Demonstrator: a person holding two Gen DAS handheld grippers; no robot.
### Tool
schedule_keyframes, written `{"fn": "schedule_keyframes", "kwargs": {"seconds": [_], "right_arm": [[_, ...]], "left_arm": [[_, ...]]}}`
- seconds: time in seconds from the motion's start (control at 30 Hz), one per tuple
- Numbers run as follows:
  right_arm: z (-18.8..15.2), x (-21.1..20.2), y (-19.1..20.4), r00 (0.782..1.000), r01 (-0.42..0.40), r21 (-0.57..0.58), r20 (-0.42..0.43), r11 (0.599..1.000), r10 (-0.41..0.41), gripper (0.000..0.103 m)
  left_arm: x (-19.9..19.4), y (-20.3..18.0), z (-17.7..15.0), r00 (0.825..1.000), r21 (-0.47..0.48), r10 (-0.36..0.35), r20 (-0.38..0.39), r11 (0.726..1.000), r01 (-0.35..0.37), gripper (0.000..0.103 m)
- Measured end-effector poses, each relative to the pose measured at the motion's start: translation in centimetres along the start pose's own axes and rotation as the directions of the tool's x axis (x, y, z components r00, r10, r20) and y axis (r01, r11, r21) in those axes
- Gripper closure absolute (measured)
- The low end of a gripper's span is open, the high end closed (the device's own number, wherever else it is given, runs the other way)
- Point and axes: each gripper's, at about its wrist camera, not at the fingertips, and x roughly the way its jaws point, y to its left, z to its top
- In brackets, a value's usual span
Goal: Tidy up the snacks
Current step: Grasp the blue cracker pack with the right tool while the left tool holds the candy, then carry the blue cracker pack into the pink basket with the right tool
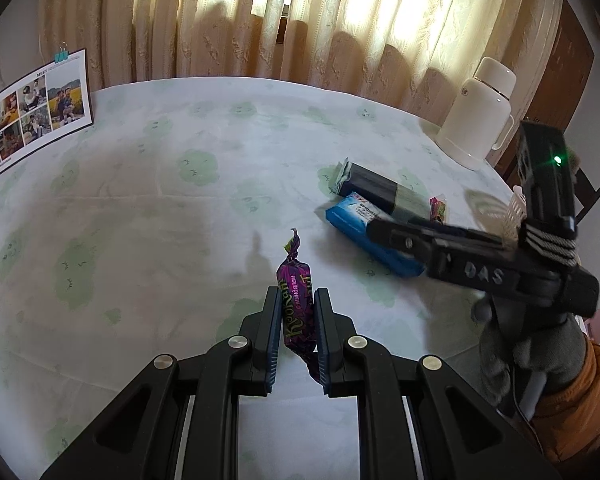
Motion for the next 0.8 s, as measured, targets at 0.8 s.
{"fn": "schedule_keyframes", "kwargs": {"seconds": [0.8], "right_arm": [[-0.5, 1.8, 2.6, 0.984, 0.17, -0.121, -0.028, 0.978, -0.174, 0.059]], "left_arm": [[0.4, 0.1, -0.2, 1.0, 0.009, -0.013, -0.021, 1.0, 0.013, 0.089]]}}
